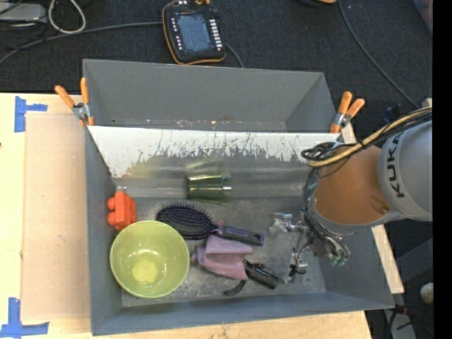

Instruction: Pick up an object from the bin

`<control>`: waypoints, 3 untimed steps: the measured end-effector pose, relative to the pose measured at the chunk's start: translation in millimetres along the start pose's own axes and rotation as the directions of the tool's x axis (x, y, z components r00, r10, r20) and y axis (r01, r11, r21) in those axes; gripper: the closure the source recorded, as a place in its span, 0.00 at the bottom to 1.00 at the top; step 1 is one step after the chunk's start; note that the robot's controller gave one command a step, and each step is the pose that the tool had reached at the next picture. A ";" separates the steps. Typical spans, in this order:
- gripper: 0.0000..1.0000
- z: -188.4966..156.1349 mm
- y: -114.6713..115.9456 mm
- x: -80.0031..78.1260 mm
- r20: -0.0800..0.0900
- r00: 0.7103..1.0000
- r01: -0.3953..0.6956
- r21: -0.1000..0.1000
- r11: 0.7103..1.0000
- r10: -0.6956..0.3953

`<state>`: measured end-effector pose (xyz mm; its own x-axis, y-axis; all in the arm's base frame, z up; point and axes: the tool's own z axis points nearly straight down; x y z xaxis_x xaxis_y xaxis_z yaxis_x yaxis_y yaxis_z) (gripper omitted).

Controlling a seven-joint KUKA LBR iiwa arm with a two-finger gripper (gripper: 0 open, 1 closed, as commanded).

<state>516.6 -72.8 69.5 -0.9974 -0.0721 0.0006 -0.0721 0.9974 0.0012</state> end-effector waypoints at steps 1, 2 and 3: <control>1.00 -0.4 -0.1 -0.3 0.001 1.000 0.001 0.000 1.000 -0.001; 1.00 -0.4 -0.1 -0.3 0.001 1.000 0.001 0.000 1.000 -0.001; 0.00 -63.9 5.6 -47.7 0.002 0.945 0.327 -0.001 0.945 -0.327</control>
Offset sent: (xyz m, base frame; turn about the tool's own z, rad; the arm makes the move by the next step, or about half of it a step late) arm 0.0000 0.0000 0.0000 0.0000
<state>563.8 -63.8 133.4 -0.9189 -0.3946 -0.0017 -0.3946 0.9189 0.0020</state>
